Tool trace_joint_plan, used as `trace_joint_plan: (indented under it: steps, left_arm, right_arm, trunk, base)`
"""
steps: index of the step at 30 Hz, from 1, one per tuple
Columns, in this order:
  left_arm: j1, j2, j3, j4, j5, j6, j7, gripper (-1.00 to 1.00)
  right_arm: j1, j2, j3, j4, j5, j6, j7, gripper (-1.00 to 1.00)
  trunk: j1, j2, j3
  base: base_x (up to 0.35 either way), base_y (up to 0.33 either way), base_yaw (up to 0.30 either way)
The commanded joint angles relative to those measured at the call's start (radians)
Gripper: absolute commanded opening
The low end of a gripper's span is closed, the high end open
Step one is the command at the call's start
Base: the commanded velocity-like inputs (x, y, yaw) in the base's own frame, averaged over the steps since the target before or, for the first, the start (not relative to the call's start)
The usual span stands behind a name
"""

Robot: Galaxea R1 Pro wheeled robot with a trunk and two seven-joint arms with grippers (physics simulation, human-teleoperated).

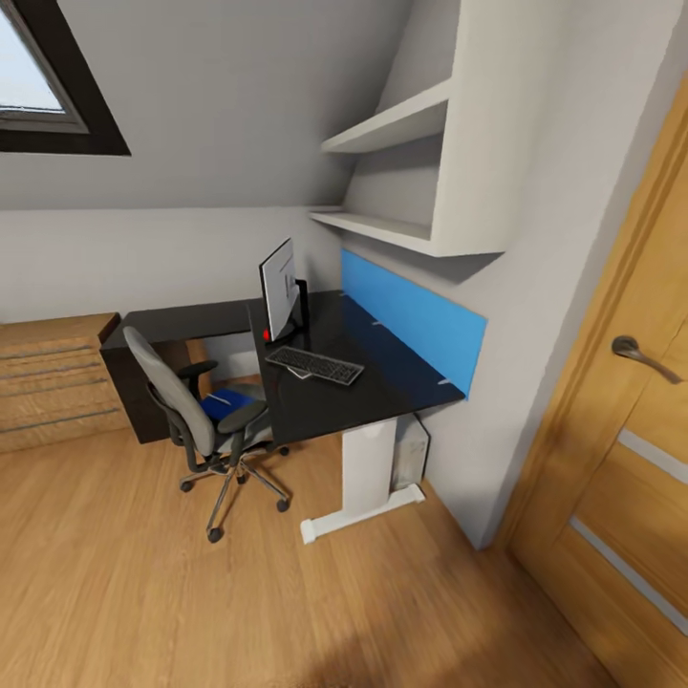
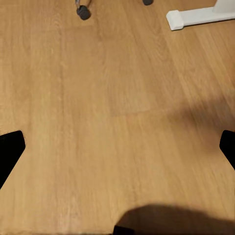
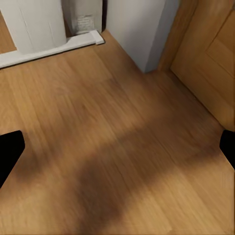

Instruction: In the bedroom, organize the workspace by keeping the computer under the desk, ensuring the monitor is on the desk, placing the keyboard on the desk next to the monitor, placing the mouse on the desk next to the keyboard, moving the folder from the swivel chair onto the desk next to the mouse, stacking the notebook on top of the folder with the pen on top of the notebook, and positioning the swivel chair next to the desk.

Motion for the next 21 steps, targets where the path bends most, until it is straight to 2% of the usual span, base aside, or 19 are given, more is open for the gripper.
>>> trace_joint_plan:
  steps: [1,8,21]
  left_arm:
    - [0.0,0.0,0.0,-0.001,0.004,-0.001,-0.001,1.0]
    - [0.0,0.0,-0.001,-0.001,0.004,-0.001,-0.002,1.0]
    - [0.0,0.001,0.0,-0.001,0.004,-0.001,0.0,1.0]
  right_arm:
    - [0.0,0.0,-0.001,0.0,0.0,-0.001,-0.005,1.0]
    - [-0.001,-0.002,0.0,0.0,-0.001,0.0,-0.012,1.0]
    - [0.0,-0.001,-0.001,0.0,-0.002,-0.001,-0.014,1.0]
  trunk:
    - [0.0,-0.001,-0.002]
    - [0.0,-0.001,-0.009]
    - [0.0,-0.001,-0.011]
  base:
    - [0.0,0.0,0.192]
    - [-0.001,0.092,0.168]
    - [-0.098,0.274,0.062]
